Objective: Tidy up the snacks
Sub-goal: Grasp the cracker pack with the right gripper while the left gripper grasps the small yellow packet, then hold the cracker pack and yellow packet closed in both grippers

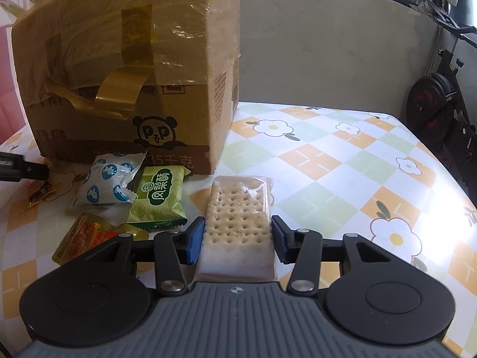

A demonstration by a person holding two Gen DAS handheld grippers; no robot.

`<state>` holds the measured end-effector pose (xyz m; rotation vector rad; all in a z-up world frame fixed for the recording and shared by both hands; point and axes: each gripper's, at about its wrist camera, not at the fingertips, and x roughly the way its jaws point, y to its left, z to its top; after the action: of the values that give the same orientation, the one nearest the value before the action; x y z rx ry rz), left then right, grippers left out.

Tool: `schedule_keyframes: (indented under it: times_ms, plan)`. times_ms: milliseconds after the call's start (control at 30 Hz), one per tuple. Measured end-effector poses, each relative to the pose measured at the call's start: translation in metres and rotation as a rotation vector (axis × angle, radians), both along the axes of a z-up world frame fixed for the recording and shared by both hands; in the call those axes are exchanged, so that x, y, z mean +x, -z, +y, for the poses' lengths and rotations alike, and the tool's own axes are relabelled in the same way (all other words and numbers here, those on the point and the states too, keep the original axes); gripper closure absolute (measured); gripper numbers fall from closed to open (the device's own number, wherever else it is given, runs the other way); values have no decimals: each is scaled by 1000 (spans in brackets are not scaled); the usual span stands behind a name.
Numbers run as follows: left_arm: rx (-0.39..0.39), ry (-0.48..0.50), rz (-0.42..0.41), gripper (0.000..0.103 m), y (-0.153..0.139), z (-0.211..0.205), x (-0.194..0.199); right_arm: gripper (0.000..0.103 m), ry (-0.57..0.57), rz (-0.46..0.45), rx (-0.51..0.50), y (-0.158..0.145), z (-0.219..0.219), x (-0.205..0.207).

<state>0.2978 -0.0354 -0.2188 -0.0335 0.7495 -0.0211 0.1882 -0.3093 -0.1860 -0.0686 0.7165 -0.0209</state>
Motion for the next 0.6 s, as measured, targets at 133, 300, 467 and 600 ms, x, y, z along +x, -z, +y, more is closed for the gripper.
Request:
schedule_keyframes:
  times_ms: [133,300,467,600]
  plan:
    - [49,0,22,27,1,-5,-4,54,-1,-2,-4,1,0,0]
    - [77,1,34,27,3,-1,-15,54,-7,-3,-4,1,-1,0]
    - [75,5,13,55,2,5,-20,54,-7,-3,-5,1,-1,0]
    - [50,55,10,69,0,7,-24,54,-8,-4,-5,1,-1,0]
